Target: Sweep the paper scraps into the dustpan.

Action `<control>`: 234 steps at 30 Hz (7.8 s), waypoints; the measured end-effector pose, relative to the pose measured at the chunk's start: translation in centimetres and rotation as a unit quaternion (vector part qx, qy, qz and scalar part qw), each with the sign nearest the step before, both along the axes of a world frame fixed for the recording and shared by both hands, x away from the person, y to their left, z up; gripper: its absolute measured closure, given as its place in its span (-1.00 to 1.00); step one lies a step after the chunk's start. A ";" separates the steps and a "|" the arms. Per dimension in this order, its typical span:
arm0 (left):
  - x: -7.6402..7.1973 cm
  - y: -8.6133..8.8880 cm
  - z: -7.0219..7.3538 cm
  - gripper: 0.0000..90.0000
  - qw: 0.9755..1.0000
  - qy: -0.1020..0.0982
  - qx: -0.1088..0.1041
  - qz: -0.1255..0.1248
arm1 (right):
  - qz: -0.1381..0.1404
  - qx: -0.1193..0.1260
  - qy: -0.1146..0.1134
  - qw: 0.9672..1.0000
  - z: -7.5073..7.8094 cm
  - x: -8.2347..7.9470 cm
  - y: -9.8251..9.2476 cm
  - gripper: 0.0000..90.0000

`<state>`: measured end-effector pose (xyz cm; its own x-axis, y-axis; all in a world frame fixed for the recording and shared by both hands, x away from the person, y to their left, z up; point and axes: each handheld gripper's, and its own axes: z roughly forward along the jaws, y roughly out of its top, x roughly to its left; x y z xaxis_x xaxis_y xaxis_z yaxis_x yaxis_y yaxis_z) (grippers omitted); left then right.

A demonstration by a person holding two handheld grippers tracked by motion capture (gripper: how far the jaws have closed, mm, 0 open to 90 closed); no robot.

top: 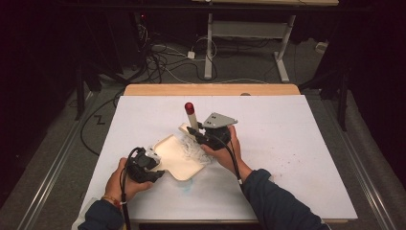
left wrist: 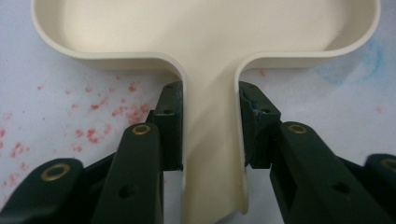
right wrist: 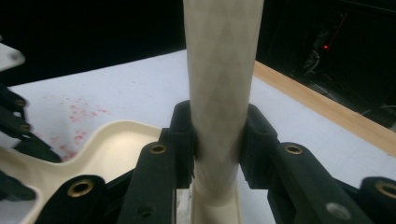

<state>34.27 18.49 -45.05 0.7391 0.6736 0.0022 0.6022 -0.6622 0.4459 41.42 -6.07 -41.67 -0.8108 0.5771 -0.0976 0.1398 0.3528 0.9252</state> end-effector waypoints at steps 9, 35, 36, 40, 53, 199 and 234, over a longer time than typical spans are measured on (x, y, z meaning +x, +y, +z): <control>0.3 -0.4 -0.1 0.41 1.000 0.000 -0.002 0.000 | 0.034 0.007 0.006 0.999 0.2 -1.3 1.9 0.58; -0.2 -0.3 -0.4 0.41 1.000 -0.001 0.006 0.001 | 0.010 0.039 -0.027 0.999 4.3 -2.2 -1.9 0.59; -0.2 -0.3 -0.4 0.41 1.000 0.000 0.006 0.000 | 0.008 0.039 -0.027 0.999 4.3 -2.1 -2.2 0.59; -0.1 -0.4 -0.2 0.41 1.000 -0.001 0.007 -0.001 | -0.005 0.027 -0.028 0.999 4.2 -1.6 -3.2 0.59; 0.2 0.6 0.1 0.41 1.000 0.001 0.003 0.005 | -0.097 -0.038 -0.029 0.994 2.2 3.3 -5.8 0.59; -1.4 2.5 0.1 0.41 0.999 0.012 0.019 0.033 | 0.075 -0.069 0.019 0.995 1.9 -5.7 -4.2 0.58; -1.4 2.5 -0.3 0.41 0.998 0.011 0.007 0.057 | 0.094 -0.030 0.026 0.995 5.3 -7.7 -8.7 0.58</control>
